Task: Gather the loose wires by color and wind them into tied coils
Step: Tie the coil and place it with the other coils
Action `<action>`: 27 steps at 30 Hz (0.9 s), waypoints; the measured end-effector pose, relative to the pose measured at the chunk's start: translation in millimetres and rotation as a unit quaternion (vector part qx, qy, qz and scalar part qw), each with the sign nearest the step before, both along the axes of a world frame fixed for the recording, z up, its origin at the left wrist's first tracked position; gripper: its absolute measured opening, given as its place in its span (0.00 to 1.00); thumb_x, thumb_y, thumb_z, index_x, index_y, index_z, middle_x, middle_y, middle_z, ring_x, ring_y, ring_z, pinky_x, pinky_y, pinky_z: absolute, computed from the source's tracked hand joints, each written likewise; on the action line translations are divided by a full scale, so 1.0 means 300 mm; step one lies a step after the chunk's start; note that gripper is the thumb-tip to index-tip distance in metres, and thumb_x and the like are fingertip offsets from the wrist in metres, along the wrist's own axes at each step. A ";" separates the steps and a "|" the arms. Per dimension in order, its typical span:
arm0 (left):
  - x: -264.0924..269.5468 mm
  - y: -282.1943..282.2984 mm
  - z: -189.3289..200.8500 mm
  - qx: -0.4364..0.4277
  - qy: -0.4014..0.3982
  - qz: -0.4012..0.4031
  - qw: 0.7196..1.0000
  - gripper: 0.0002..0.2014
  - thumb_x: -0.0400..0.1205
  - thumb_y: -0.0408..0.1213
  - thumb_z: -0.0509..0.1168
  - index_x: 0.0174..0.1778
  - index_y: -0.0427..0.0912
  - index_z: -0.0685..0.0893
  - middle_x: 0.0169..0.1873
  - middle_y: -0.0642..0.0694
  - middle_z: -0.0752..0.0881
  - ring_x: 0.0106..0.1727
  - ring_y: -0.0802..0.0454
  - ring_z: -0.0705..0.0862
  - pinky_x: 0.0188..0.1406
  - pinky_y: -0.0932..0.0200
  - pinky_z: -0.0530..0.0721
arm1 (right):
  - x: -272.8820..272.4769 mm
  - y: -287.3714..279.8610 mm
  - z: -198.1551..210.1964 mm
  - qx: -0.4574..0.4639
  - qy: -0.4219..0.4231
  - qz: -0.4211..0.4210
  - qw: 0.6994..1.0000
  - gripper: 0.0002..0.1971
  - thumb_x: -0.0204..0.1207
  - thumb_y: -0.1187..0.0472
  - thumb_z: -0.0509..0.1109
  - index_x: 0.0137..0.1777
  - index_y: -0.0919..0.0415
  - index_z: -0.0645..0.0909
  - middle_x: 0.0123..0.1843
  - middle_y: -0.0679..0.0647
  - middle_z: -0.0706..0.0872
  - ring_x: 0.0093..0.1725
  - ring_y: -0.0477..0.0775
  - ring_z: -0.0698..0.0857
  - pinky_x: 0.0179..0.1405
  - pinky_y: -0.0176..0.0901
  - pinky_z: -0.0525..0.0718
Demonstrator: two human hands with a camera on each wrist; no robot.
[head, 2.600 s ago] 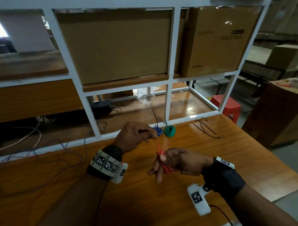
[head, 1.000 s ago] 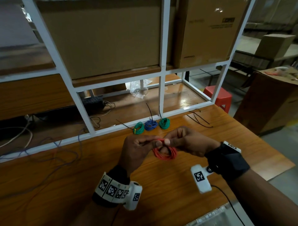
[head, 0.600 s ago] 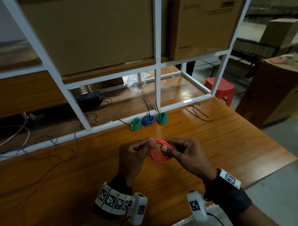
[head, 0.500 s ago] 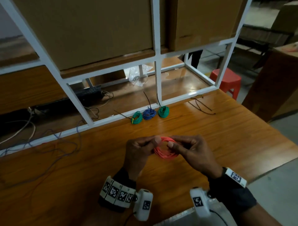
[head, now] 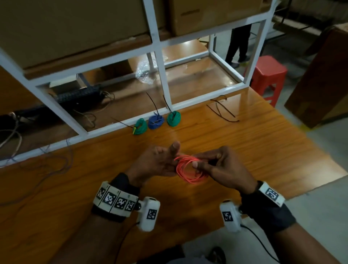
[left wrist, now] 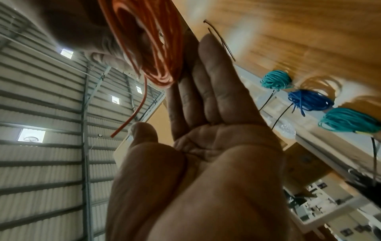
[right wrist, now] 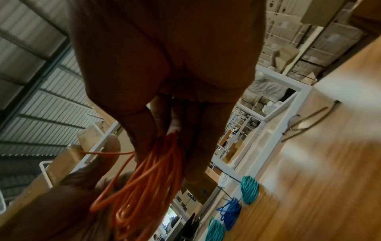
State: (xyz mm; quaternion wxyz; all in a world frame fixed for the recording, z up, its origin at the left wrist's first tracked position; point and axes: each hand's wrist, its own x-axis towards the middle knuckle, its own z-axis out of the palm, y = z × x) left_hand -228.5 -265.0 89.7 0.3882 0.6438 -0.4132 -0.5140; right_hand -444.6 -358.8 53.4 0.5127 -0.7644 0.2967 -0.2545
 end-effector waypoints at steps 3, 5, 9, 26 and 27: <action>0.051 -0.060 0.007 0.028 -0.013 -0.048 0.998 0.24 0.76 0.54 0.72 0.47 0.32 0.91 0.40 0.34 0.91 0.41 0.44 0.90 0.41 0.53 0.91 | 0.041 -0.026 0.018 -0.029 0.030 0.009 0.999 0.10 0.78 0.57 0.82 0.58 0.50 0.93 0.49 0.34 0.92 0.42 0.38 0.93 0.39 0.50 0.94; 0.079 -0.105 0.010 0.026 -0.011 -0.083 0.996 0.14 0.76 0.47 0.75 0.45 0.38 0.94 0.40 0.37 0.92 0.38 0.45 0.87 0.35 0.59 0.84 | 0.068 -0.055 0.029 -0.017 0.042 0.007 0.999 0.10 0.78 0.57 0.81 0.59 0.52 0.94 0.48 0.39 0.94 0.41 0.40 0.94 0.39 0.53 0.94; 0.127 -0.177 -0.037 -0.009 0.035 -0.078 0.996 0.16 0.75 0.44 0.77 0.53 0.38 0.93 0.46 0.33 0.92 0.50 0.25 0.88 0.52 0.34 0.86 | 0.101 -0.128 0.061 0.005 0.068 -0.004 0.998 0.10 0.79 0.55 0.81 0.59 0.50 0.94 0.45 0.45 0.96 0.42 0.50 0.95 0.39 0.64 0.93; -0.047 -0.445 -0.260 0.012 0.068 0.327 0.942 0.08 0.78 0.36 0.75 0.52 0.46 0.91 0.39 0.50 0.94 0.43 0.54 0.92 0.41 0.55 0.90 | 0.050 -0.885 -0.198 -0.128 0.276 -0.127 0.944 0.06 0.81 0.58 0.75 0.48 0.54 0.95 0.47 0.55 0.96 0.45 0.57 0.93 0.39 0.44 0.85; -0.061 -0.468 -0.274 0.019 0.068 0.351 0.934 0.07 0.78 0.36 0.76 0.51 0.47 0.91 0.36 0.53 0.93 0.42 0.56 0.92 0.42 0.55 0.90 | 0.047 -0.926 -0.228 -0.117 0.310 -0.108 0.937 0.06 0.81 0.59 0.75 0.51 0.55 0.94 0.50 0.55 0.95 0.46 0.57 0.92 0.40 0.43 0.84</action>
